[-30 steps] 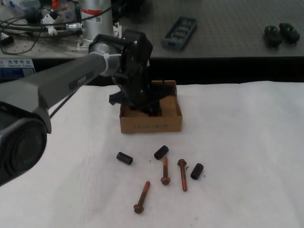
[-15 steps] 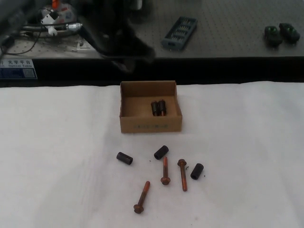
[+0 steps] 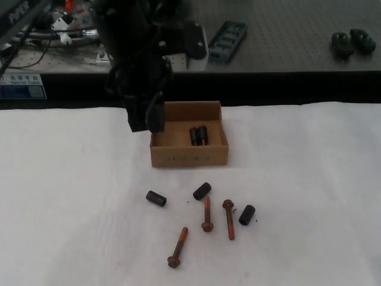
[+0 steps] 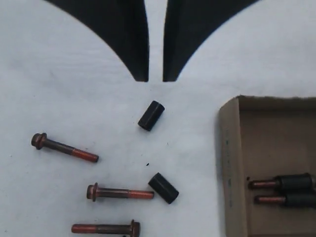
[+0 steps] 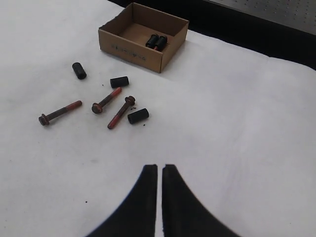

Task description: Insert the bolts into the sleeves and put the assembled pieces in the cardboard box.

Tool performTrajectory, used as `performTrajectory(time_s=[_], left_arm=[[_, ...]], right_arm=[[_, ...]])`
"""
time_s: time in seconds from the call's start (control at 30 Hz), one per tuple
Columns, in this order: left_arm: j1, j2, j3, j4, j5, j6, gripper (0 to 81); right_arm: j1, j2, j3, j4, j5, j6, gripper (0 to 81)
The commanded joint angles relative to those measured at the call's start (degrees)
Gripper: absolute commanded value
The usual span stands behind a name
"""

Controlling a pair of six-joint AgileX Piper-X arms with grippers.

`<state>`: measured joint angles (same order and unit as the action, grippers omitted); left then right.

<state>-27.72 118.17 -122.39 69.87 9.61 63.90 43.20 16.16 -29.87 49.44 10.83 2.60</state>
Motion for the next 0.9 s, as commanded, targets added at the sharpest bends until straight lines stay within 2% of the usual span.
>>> performTrajectory(time_s=[0.0, 0.07, 0.1, 0.27, 0.67, 0.8, 0.87], left_arm=[[-1.47, 2.16, -0.16, 5.11, -1.71, 3.78, 22.9], [-1.86, 3.28, -0.16, 5.11, -2.86, 3.78, 32.1], [-2.02, 3.8, -0.16, 5.11, -3.64, 3.78, 33.3], [-2.47, 6.59, -0.16, 6.56, -6.36, 6.05, 27.7], [-2.47, 12.0, 2.37, 6.37, -6.92, 7.25, 27.6], [-2.53, 12.0, 8.41, 4.22, -12.48, 7.0, 27.6], [-2.68, 12.0, 10.62, 2.97, -12.25, 6.77, 27.6]], right_arm=[[-0.36, -0.47, -0.54, -0.57, -0.92, 0.12, 3.9], [-0.36, -0.47, -0.54, -0.57, -1.79, 0.12, 3.9], [-0.36, -0.47, -0.41, -0.57, -2.09, 0.12, 3.9], [-0.36, -0.47, -0.17, 0.53, -2.89, -0.04, 3.9], [-0.36, -0.47, -0.17, 3.38, -2.78, -3.95, 3.9], [-0.36, -0.47, -0.17, 3.38, -2.78, -3.95, 3.9], [-0.36, -0.47, -0.17, 3.38, -2.78, -3.95, 3.9]])
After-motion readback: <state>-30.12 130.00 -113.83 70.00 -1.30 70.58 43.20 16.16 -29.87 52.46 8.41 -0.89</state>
